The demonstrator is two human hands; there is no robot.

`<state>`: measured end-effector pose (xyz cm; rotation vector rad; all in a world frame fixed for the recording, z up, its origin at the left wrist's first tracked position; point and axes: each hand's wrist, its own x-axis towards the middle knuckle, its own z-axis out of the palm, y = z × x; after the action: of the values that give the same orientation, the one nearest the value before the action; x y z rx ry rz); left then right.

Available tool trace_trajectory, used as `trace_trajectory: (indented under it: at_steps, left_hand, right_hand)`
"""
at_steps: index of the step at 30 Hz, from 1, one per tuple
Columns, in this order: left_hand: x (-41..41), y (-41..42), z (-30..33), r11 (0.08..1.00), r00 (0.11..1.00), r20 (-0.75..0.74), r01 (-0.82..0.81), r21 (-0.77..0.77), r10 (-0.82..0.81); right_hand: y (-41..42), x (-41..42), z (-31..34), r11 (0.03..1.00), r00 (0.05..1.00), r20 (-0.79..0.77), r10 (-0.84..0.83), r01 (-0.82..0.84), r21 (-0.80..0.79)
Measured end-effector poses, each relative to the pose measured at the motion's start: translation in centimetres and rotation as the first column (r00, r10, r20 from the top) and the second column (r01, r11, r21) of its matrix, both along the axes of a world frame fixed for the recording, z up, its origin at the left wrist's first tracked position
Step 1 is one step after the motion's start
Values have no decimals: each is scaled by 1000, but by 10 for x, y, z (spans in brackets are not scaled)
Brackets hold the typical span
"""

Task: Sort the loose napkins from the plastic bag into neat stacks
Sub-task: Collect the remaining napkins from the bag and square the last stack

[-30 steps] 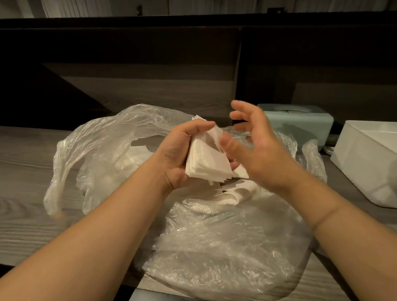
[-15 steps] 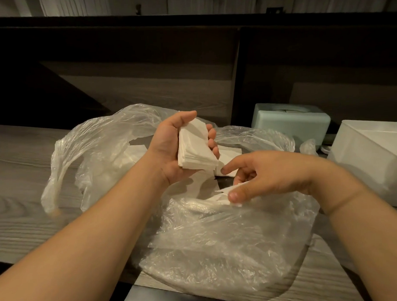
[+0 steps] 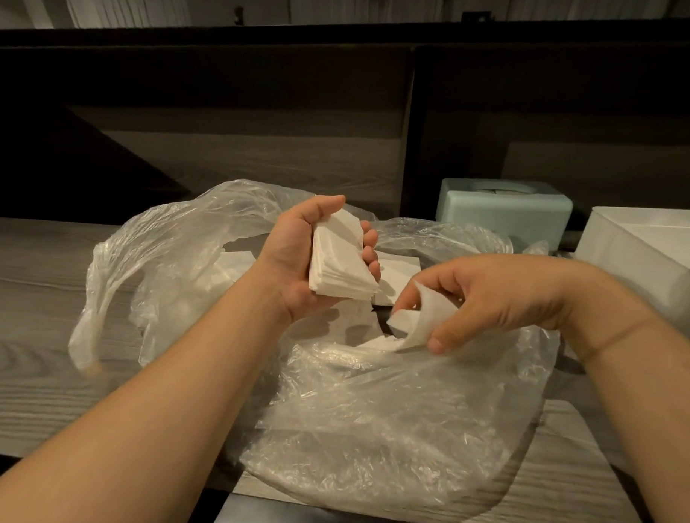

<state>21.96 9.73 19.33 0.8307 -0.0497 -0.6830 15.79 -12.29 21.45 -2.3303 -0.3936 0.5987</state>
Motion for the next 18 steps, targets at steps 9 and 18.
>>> trace_trajectory:
  at_steps: [9,18]
  left_hand:
    - [1,2,1,999,1000,-9,-4,-52,3]
    - [1,3,2,995,999,-16,-42,-88,41]
  right_hand:
    - [18,9,-15,896,866,265,-424,359,261]
    - [33,12,-27,891,618,650,-442,387,238]
